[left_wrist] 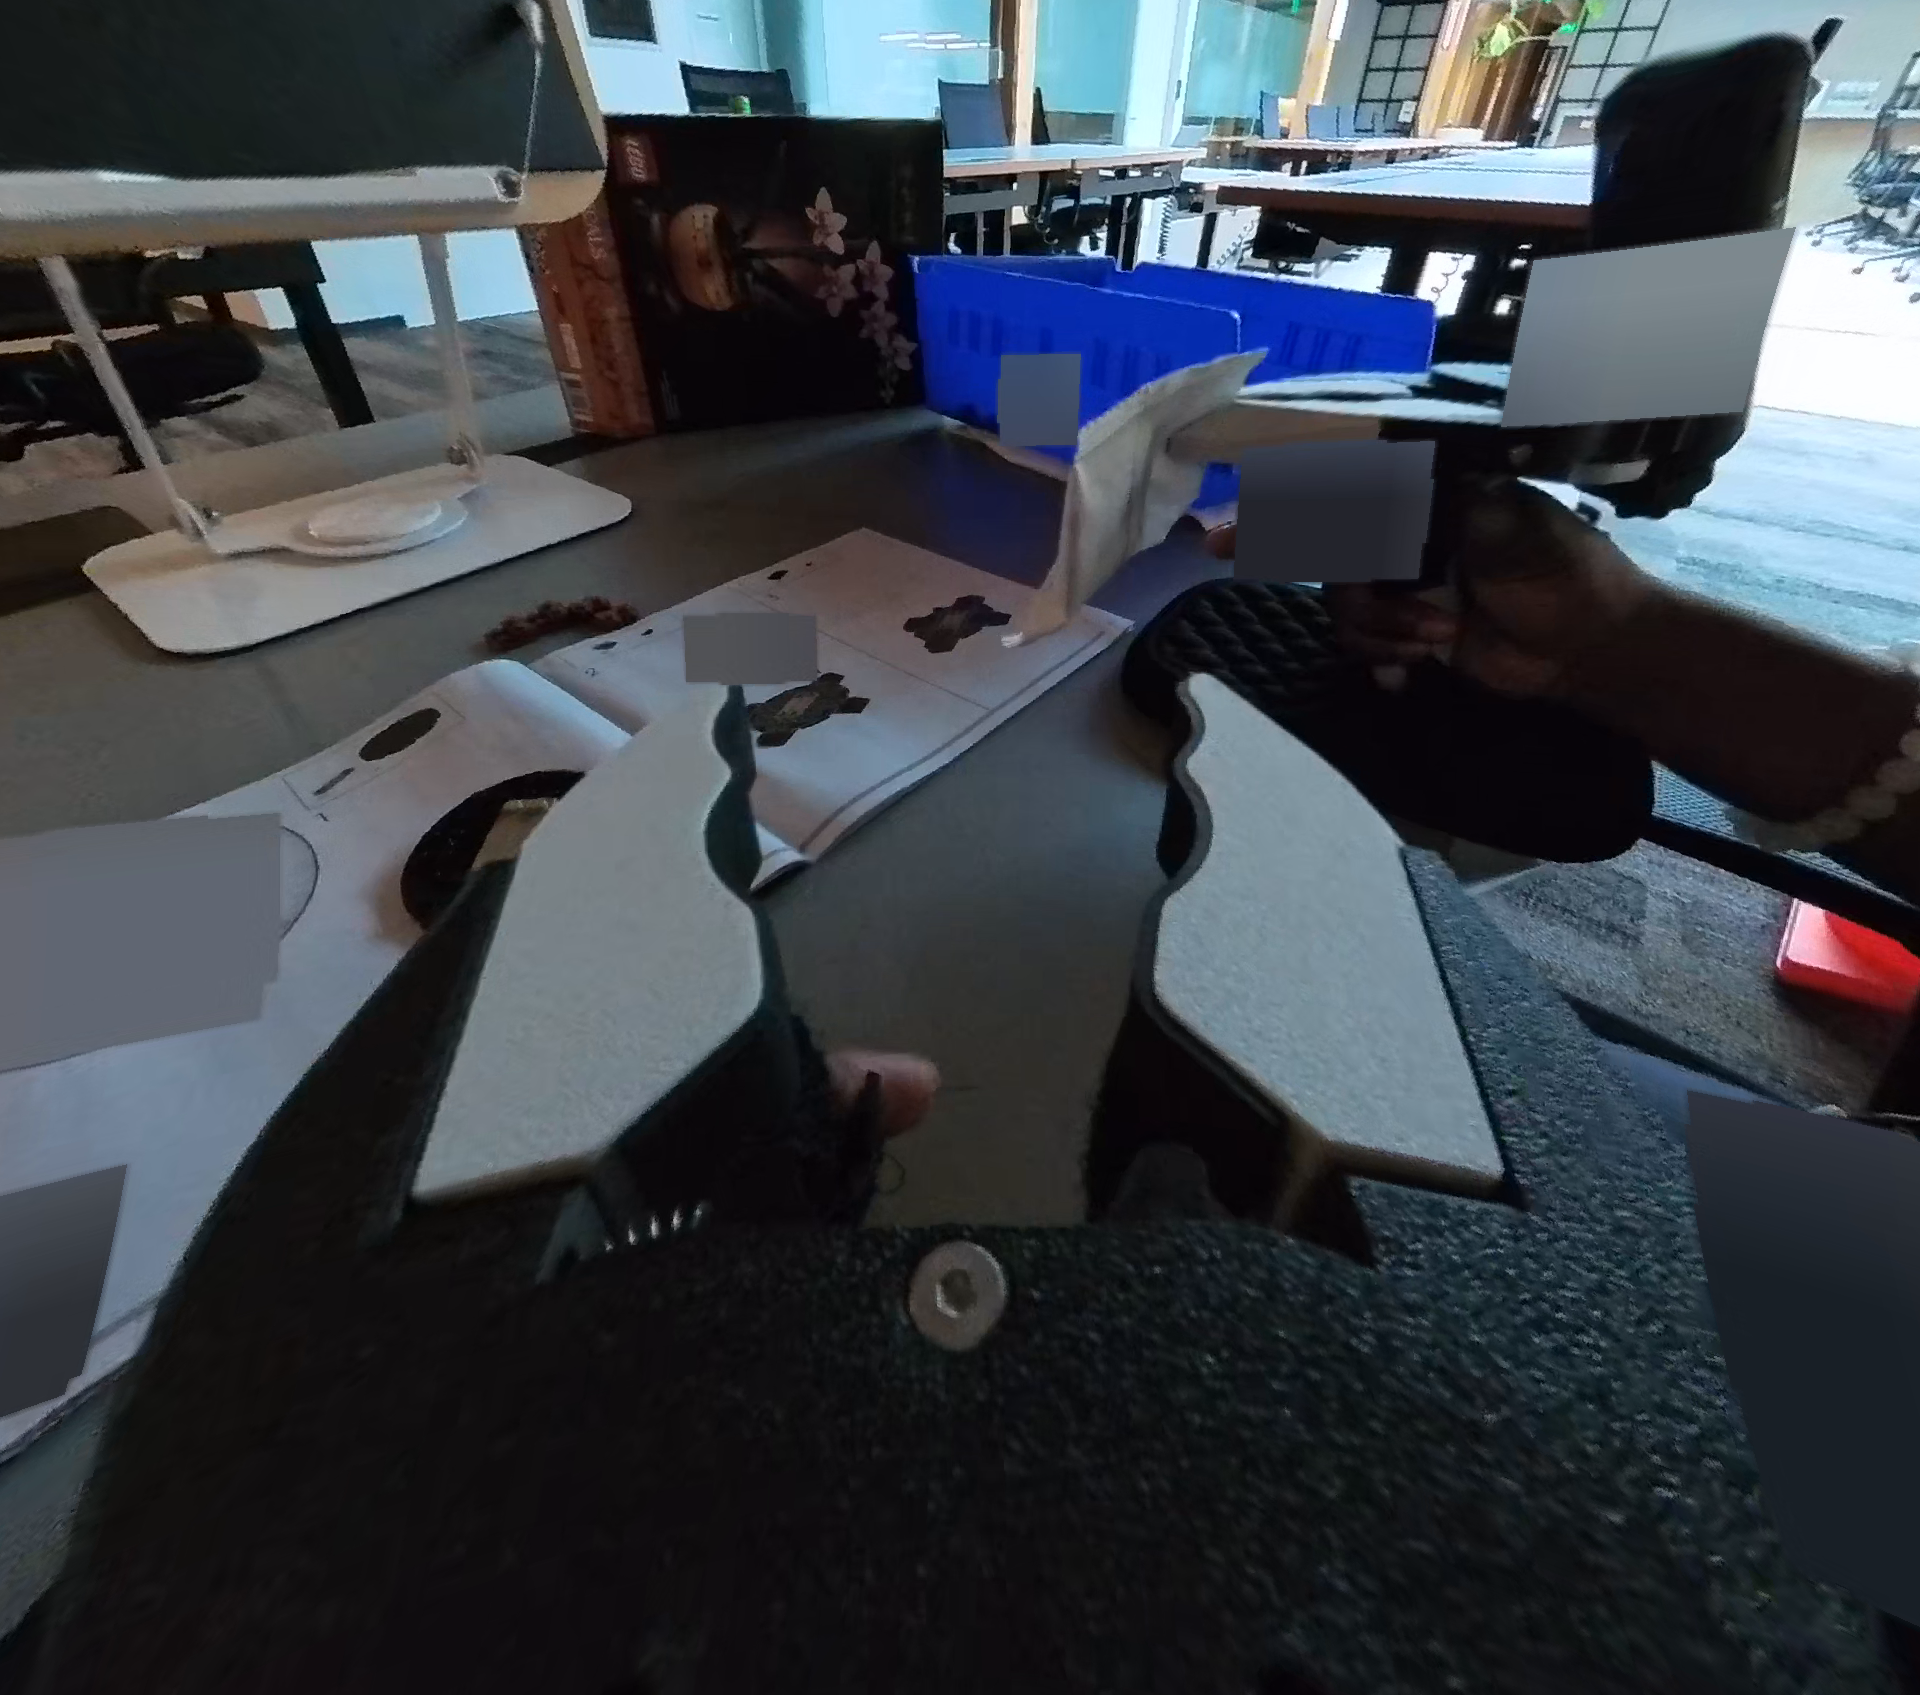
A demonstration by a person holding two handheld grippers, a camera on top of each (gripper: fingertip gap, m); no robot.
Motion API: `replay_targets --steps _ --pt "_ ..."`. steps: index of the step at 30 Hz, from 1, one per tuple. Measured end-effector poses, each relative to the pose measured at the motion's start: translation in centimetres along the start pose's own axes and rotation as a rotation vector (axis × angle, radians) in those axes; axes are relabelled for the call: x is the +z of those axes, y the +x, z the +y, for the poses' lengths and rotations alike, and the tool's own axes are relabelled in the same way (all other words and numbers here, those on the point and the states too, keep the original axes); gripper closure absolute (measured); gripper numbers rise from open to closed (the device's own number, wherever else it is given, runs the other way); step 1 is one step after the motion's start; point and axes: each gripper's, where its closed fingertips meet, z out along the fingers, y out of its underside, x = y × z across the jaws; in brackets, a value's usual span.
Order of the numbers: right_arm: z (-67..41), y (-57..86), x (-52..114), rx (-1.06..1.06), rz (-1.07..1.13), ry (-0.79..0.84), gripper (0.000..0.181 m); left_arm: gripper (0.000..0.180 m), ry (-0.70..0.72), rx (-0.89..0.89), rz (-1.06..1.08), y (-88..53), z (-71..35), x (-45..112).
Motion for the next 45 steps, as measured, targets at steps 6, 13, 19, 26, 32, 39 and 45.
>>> replay_targets --steps 6,13,19,26,32,39,45 --pt "-0.1 -0.2 0.0 0.002 -0.018 0.006 0.18 0.122 0.065 0.021 0.091 1.8 -2.3 1.5" --pt "-0.7 -0.2 -0.3 0.031 -0.04 0.048 0.18 0.131 -0.01 0.013 0.226 4.4 -1.7 7.0" --pt "-3.7 0.7 -0.6 0.069 -0.132 0.042 0.18 0.149 0.039 0.058 0.275 4.7 -4.0 10.0" --pt "-7.2 6.6 0.6 0.202 -0.223 0.013 0.18 0.172 0.047 0.074 0.359 3.2 -7.8 15.9" --pt "-8.5 9.0 -1.3 0.158 -0.166 -0.015 0.179 0.173 0.033 0.133 0.457 4.6 -9.2 18.6" --pt "-10.3 9.8 -5.2 0.064 -0.073 -0.154 0.15 0.173 0.016 0.077 0.527 7.0 -8.7 20.2" --pt "-9.8 8.3 -5.0 -0.096 -0.117 -0.32 0.142 0.173 -0.003 -0.047 0.605 7.7 -8.5 20.3"
